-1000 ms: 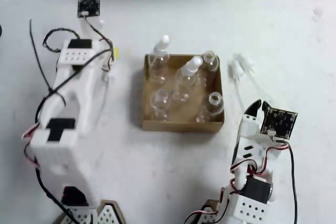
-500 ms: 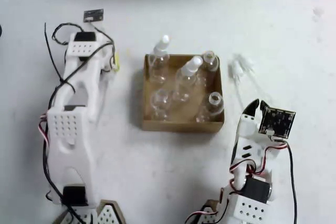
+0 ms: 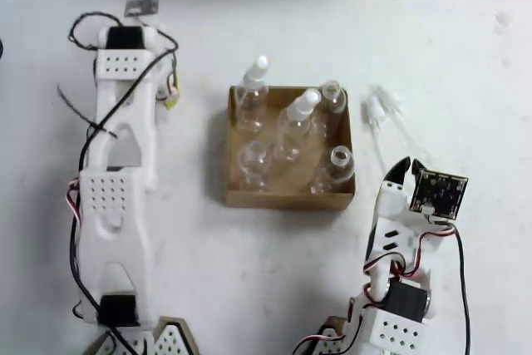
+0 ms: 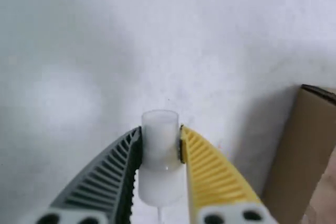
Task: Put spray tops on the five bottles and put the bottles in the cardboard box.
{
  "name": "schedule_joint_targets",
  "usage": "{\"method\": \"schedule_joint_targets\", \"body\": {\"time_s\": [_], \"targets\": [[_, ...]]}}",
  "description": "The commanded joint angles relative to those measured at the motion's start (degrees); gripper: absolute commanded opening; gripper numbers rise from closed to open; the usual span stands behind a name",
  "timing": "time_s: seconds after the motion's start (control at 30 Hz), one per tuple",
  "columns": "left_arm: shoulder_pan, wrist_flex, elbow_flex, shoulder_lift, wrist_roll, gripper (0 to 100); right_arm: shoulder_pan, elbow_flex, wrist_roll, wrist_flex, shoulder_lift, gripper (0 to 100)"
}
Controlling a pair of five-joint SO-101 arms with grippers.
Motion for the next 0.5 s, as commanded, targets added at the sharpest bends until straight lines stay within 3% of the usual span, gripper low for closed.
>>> {"method": "schedule_joint_targets", "body": {"time_s": [0.0, 0.2, 0.47], "targets": [[0.40, 2.37, -5.89, -7.96, 0.53, 2, -0.48, 0.35, 0.79, -1.19, 0.04, 1.7], [3.65, 2.37, 13.98, -27.56, 0.53, 2, -0.48, 0.35, 0.79, -1.19, 0.04, 1.7], [13.23, -1.58, 38.42, -62.02, 0.35, 2, -0.40, 0.35, 0.79, -1.19, -0.04, 1.7]]}}
